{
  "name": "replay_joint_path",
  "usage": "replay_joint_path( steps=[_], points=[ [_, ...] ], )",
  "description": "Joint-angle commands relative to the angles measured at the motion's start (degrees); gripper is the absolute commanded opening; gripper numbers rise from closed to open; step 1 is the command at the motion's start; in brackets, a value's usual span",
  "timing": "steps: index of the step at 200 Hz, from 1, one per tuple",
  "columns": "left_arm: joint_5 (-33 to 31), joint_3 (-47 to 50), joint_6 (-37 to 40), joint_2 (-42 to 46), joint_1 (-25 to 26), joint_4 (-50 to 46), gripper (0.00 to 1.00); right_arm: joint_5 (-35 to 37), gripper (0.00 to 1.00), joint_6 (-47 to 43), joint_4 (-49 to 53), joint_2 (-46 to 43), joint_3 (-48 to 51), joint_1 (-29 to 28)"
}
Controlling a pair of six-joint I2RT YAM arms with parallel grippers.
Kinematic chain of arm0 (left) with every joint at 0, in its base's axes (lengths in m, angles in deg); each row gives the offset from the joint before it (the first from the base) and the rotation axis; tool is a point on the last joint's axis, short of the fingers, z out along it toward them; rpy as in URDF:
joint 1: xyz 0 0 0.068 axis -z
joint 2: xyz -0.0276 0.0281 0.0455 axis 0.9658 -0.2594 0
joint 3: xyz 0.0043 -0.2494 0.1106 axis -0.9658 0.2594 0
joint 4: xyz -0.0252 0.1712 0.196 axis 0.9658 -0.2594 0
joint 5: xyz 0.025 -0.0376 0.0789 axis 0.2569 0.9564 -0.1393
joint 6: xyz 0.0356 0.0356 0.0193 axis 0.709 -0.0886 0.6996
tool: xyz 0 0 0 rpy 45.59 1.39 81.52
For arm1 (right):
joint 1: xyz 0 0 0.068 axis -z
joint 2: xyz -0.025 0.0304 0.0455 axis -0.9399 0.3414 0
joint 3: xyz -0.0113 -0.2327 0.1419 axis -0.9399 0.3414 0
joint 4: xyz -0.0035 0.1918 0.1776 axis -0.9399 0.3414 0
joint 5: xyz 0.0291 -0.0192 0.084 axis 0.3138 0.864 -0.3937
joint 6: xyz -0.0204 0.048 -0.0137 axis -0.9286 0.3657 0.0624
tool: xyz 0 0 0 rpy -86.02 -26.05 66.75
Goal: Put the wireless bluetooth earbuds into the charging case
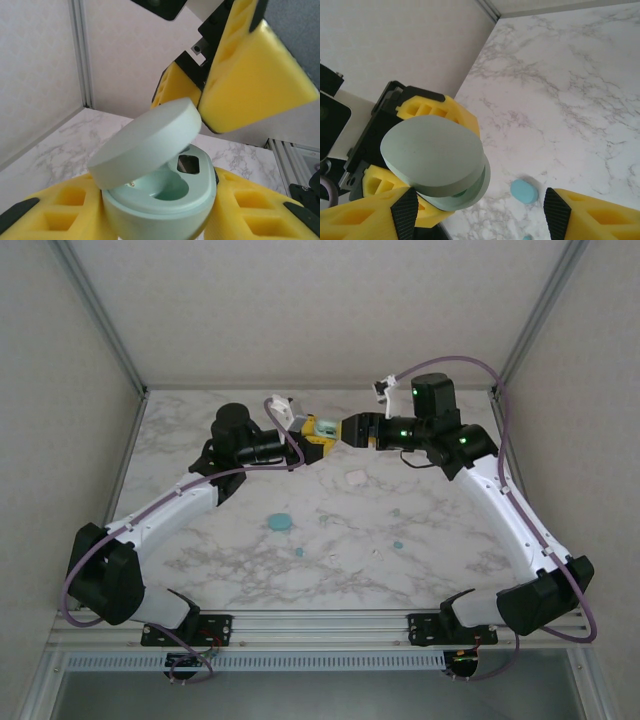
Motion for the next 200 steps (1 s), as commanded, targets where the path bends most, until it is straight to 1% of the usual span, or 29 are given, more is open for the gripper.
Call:
replay_joint_path(
  steps=[1, 22, 59, 106, 141, 176, 186, 200],
  points=[
    [2.7, -1.3, 0.6, 2.2, 1.0, 1.7, 0.32, 3.2, 0.71, 3.0, -3.3, -0.4, -1.3, 0.7],
    [2.4, -0.8, 0.7, 2.4, 1.1, 1.7, 0.32, 4.8, 0.71, 4.7, -3.8, -0.3, -1.7, 1.2],
    [1.7, 0.1, -0.5, 2.3, 1.1, 3.6, 0.32, 5.0, 0.72, 5.8, -4.4, 0.0, -2.0, 1.4],
    [0.4, 0.7, -0.7, 1.9, 1.1, 4.4, 0.33, 3.1, 0.71, 6.2, -4.5, -2.7, -2.8, 1.6],
    [-0.7, 1.2, -2.7, 1.3, 1.1, 7.5, 0.33, 6.3, 0.70, 3.7, 0.2, -5.0, -3.2, 1.7],
    [-1.4, 1.9, -4.2, 1.4, 1.1, 9.4, 0.33, 8.8, 0.68, 1.9, 2.8, -8.1, -0.4, 2.3],
    [-1.8, 2.2, -4.5, 1.6, 1.1, 10.1, 0.33, 11.5, 0.66, 0.4, 6.8, -8.2, -1.1, 2.6],
    [-2.1, 2.6, -5.1, 1.7, 1.1, 10.7, 0.33, 19.0, 0.64, -0.7, 12.7, -8.7, -1.0, 3.5]
  ],
)
